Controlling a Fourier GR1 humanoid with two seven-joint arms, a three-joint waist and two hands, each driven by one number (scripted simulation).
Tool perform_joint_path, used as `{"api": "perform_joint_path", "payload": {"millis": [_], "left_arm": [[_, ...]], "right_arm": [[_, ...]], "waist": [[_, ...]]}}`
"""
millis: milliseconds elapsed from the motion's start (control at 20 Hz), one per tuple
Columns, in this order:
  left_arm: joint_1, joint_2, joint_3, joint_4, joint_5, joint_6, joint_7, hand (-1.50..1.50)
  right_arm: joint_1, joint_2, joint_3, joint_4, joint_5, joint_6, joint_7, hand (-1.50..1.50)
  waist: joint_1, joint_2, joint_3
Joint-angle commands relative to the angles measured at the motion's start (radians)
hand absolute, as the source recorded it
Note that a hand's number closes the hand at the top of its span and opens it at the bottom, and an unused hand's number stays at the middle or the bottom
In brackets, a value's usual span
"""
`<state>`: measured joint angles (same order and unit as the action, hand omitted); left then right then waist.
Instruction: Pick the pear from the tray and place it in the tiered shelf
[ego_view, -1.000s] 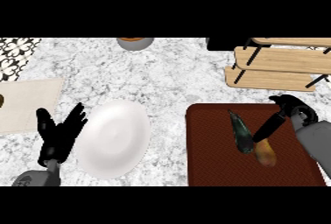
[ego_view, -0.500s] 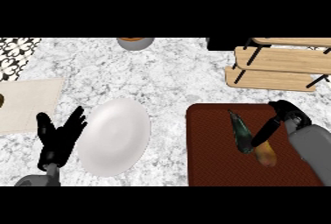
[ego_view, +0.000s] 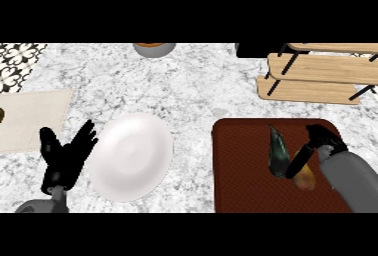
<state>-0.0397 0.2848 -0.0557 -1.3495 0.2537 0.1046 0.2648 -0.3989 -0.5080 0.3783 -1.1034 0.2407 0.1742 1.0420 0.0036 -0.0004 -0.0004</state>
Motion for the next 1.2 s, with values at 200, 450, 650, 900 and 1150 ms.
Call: {"api": "perform_joint_path", "payload": {"millis": [200, 450, 650, 900, 1150], "left_arm": [[0.073, -0.003, 0.039, -0.055, -0.033, -0.042, -0.008, 0.00], [-0.093, -0.021, 0.059, 0.081, -0.034, -0.044, 0.036, 0.00], [-0.010, -0.035, 0.024, -0.006, -0.043, -0.036, 0.023, 0.00], [0.002, -0.043, 0.030, 0.003, -0.052, -0.032, 0.004, 0.00], [0.009, -0.040, 0.053, 0.019, -0.034, -0.051, -0.004, 0.00]], "right_arm": [[0.037, 0.069, -0.093, 0.064, 0.131, -0.021, -0.064, -1.50], [0.070, 0.092, -0.096, 0.075, 0.125, 0.009, -0.149, -1.50], [0.067, 0.077, -0.018, 0.089, 0.081, 0.211, -0.231, 1.50], [0.108, 0.143, -0.062, 0.021, 0.090, 0.088, -0.209, 1.50], [0.084, 0.149, -0.067, -0.058, 0.125, 0.053, -0.230, 1.50]], "waist": [[0.001, 0.000, 0.001], [-0.009, 0.002, 0.000], [0.004, 0.002, 0.001], [-0.007, -0.002, 0.001], [-0.006, -0.002, 0.000]]}}
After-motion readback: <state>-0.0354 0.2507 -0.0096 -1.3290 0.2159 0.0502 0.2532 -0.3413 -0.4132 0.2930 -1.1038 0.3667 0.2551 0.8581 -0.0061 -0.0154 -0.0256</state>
